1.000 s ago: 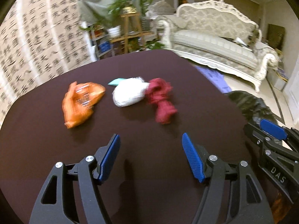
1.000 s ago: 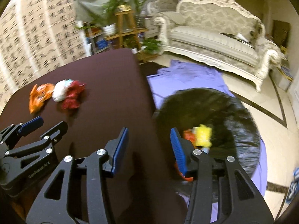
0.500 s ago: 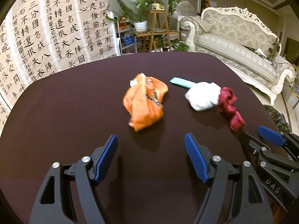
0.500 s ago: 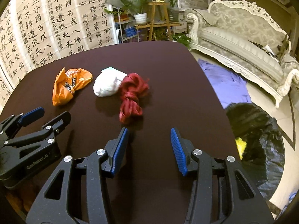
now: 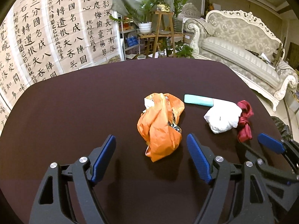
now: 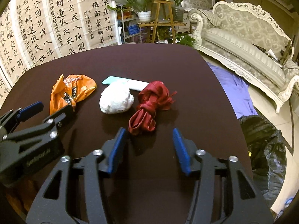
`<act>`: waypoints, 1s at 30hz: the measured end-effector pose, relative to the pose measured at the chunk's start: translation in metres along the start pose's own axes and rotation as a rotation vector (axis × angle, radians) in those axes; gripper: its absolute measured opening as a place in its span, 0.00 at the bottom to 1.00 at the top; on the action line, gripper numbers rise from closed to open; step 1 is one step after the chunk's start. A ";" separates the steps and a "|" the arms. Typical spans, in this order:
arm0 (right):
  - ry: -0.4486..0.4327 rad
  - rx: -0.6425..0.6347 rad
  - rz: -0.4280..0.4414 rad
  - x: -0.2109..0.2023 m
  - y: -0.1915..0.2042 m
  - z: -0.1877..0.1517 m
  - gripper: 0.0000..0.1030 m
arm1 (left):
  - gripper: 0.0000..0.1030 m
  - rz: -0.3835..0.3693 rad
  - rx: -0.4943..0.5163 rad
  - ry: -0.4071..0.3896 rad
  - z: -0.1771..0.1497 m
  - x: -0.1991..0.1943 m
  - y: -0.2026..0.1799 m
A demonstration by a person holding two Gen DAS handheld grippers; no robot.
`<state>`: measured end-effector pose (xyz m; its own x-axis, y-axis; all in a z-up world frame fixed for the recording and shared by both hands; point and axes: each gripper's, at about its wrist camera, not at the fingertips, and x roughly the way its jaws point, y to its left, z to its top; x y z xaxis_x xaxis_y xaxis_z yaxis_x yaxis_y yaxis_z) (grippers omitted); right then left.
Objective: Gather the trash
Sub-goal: 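Grasp the orange plastic bag with the left gripper while the right grasps the red ribbon, then lift the orange bag and red ribbon toward the bin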
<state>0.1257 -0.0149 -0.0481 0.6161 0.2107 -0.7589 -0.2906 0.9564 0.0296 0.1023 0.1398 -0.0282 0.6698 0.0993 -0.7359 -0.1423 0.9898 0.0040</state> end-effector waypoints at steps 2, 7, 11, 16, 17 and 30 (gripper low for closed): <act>-0.002 0.006 0.002 -0.003 -0.002 -0.003 0.55 | 0.74 -0.009 -0.004 0.009 0.004 0.004 0.001; -0.010 0.011 -0.003 0.000 -0.002 -0.001 0.57 | 0.74 -0.029 -0.014 0.021 0.011 0.012 0.004; -0.017 0.009 -0.008 0.007 0.002 0.004 0.56 | 0.59 -0.039 -0.019 0.020 0.014 0.015 0.008; -0.015 0.015 -0.024 0.015 0.002 0.012 0.55 | 0.44 -0.075 -0.034 0.042 0.010 0.015 0.011; -0.017 0.017 -0.030 0.015 0.001 0.014 0.54 | 0.43 -0.077 -0.035 0.041 0.010 0.014 0.011; 0.005 0.023 -0.019 0.011 -0.007 0.005 0.20 | 0.42 -0.092 -0.016 0.032 0.008 0.011 0.009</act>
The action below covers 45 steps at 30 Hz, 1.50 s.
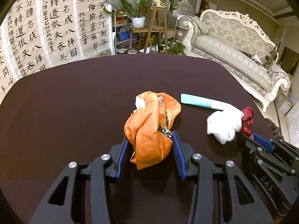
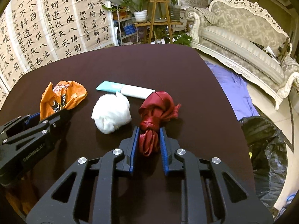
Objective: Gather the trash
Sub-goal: 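Lift the orange bag and red ribbon toward the bin, then lower the orange bag and red ribbon into the bin and open both grippers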
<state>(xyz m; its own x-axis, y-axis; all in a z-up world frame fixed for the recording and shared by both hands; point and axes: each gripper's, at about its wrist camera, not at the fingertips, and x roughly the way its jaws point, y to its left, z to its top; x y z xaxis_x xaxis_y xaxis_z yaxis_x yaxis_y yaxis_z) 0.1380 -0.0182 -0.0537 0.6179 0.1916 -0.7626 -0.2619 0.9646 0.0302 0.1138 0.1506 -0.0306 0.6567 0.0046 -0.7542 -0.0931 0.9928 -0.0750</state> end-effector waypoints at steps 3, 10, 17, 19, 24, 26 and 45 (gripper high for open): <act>-0.003 0.005 0.000 -0.006 -0.002 -0.009 0.20 | 0.42 0.001 0.009 -0.009 -0.007 -0.007 -0.003; -0.010 0.006 -0.011 -0.029 -0.011 -0.034 0.20 | 0.42 -0.015 0.021 -0.022 -0.028 -0.027 -0.009; -0.017 0.015 -0.016 -0.048 -0.021 -0.059 0.20 | 0.42 -0.032 0.049 -0.025 -0.048 -0.042 -0.025; -0.020 0.021 -0.016 -0.053 -0.024 -0.065 0.20 | 0.42 -0.037 0.060 -0.030 -0.052 -0.047 -0.033; -0.030 0.035 -0.021 -0.065 -0.036 -0.076 0.20 | 0.42 -0.053 0.089 -0.039 -0.060 -0.053 -0.047; -0.036 0.043 -0.023 -0.070 -0.041 -0.081 0.20 | 0.42 -0.061 0.105 -0.037 -0.064 -0.054 -0.054; -0.112 0.190 -0.113 -0.109 -0.123 -0.106 0.20 | 0.42 -0.149 0.219 -0.072 -0.078 -0.066 -0.133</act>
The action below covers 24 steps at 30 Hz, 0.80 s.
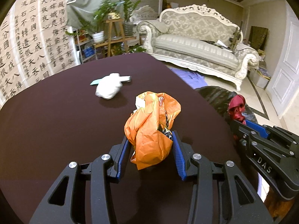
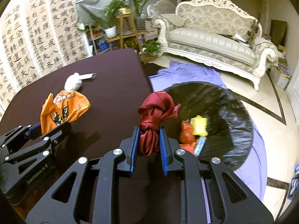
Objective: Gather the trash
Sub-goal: 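Lower the orange bag and red ribbon into the bin and open both grippers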
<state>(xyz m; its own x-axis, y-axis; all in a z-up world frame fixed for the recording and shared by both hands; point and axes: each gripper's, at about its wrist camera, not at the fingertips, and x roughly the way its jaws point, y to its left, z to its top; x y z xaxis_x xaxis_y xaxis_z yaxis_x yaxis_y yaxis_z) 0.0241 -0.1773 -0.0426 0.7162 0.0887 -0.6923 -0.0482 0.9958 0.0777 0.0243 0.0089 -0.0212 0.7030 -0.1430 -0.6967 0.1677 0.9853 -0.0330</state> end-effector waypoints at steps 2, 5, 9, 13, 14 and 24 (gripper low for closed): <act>-0.005 0.018 -0.020 -0.001 -0.012 -0.001 0.20 | 0.42 -0.014 0.013 -0.003 0.002 0.001 -0.010; -0.007 0.040 -0.049 -0.002 -0.030 -0.001 0.20 | 0.42 -0.031 0.037 -0.006 0.005 0.005 -0.025; -0.013 0.063 -0.089 0.000 -0.052 0.002 0.20 | 0.42 -0.052 0.057 -0.008 0.010 0.010 -0.043; -0.023 0.075 -0.123 0.003 -0.070 0.007 0.20 | 0.42 -0.070 0.075 -0.013 0.019 0.017 -0.061; -0.024 0.077 -0.126 0.004 -0.073 0.008 0.20 | 0.42 -0.071 0.081 -0.016 0.021 0.019 -0.065; -0.024 0.095 -0.148 0.022 -0.103 0.019 0.20 | 0.42 -0.072 0.135 -0.010 0.042 0.048 -0.101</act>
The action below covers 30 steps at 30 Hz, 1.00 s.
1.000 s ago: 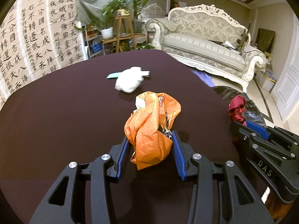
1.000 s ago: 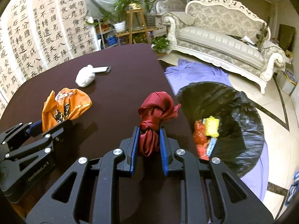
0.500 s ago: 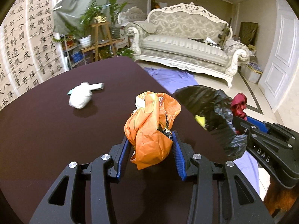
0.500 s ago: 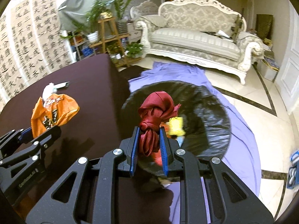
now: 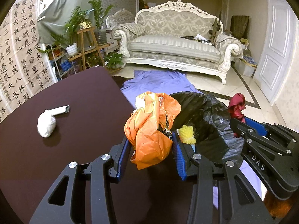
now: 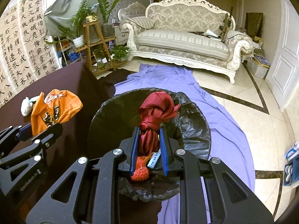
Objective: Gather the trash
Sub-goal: 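Lower the orange bag and red ribbon into the bin and open both grippers, then return to the table and grasp the white cloth with the left gripper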
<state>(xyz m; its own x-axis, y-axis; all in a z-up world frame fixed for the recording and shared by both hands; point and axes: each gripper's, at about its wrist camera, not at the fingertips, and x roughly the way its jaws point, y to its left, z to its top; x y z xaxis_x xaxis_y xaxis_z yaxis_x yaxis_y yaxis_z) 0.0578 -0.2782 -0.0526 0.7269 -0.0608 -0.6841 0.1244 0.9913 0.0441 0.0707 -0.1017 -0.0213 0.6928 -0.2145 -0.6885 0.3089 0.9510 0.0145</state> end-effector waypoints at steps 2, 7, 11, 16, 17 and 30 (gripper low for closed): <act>0.001 0.005 -0.001 0.004 -0.003 0.002 0.20 | 0.42 0.001 0.009 0.003 0.004 0.006 -0.004; 0.005 0.015 -0.004 0.014 -0.009 0.007 0.20 | 0.42 0.003 0.028 0.012 0.011 0.018 -0.014; 0.011 0.023 -0.011 0.021 -0.012 0.010 0.21 | 0.42 0.007 0.035 0.024 0.016 0.027 -0.018; 0.014 0.041 -0.018 0.027 -0.018 0.010 0.34 | 0.44 -0.004 0.039 0.062 0.018 0.037 -0.020; 0.012 0.044 -0.021 0.027 -0.019 0.010 0.37 | 0.45 -0.006 0.041 0.071 0.018 0.038 -0.020; 0.017 0.051 -0.012 0.020 -0.011 0.006 0.44 | 0.64 0.008 -0.013 0.065 0.011 0.023 -0.001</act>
<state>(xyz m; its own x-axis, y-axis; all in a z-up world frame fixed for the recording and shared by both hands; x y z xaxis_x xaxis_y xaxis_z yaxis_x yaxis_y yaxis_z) 0.0747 -0.2906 -0.0625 0.7135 -0.0697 -0.6971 0.1675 0.9832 0.0731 0.0934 -0.1096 -0.0291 0.6511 -0.1920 -0.7343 0.2947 0.9555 0.0114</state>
